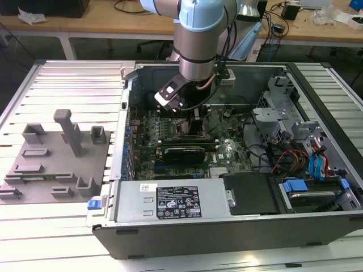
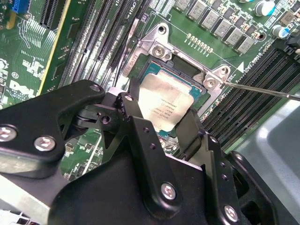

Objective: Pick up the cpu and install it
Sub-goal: 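Place the cpu into insertion slot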

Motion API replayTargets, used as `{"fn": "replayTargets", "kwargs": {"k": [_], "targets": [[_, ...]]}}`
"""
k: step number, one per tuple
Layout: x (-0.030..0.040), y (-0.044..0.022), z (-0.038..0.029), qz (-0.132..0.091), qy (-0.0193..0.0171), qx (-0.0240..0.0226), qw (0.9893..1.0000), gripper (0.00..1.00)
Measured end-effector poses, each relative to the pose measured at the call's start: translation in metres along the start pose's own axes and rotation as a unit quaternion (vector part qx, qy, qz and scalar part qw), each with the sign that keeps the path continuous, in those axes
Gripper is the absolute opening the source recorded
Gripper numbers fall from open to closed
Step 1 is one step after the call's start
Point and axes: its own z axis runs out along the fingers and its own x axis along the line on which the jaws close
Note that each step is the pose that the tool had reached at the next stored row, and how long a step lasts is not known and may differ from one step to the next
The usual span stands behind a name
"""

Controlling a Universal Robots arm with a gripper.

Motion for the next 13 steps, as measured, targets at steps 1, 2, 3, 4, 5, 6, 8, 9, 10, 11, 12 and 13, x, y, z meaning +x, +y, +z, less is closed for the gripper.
{"fn": "replayTargets", "kwargs": {"k": [1,2,3,4,5,6,8,9,10,11,12,13], "targets": [[0.0001,0.0000,0.0002,0.000,0.0006,-0.0001,1.0000,0.55],[0.0001,0.0000,0.0002,0.000,0.0006,0.0000,1.0000,0.61],[0.0001,0.0000,0.0001,0.000,0.0003,0.0001,1.0000,0.67],[0.0000,0.0000,0.0000,0.000,0.0002,0.0001,1.0000,0.67],[-0.0001,0.0000,-0.0001,0.000,0.0008,0.0002,1.0000,0.67],[-0.0001,0.0000,-0.0001,0.000,0.0023,0.0001,1.0000,0.67],[0.0001,0.0000,0.0000,0.000,0.0087,0.0000,1.0000,0.67],[0.0004,0.0000,0.0001,0.000,0.0105,-0.0001,0.9999,0.67],[0.0004,0.0000,0.0001,0.000,0.0107,-0.0001,0.9999,0.67],[0.0004,0.0000,0.0000,0.000,0.0107,-0.0001,0.9999,0.67],[0.0005,0.0001,0.0000,0.000,0.0106,0.0000,0.9999,0.67],[0.0006,0.0001,-0.0001,0.000,0.0105,0.0000,0.9999,0.67]]}}
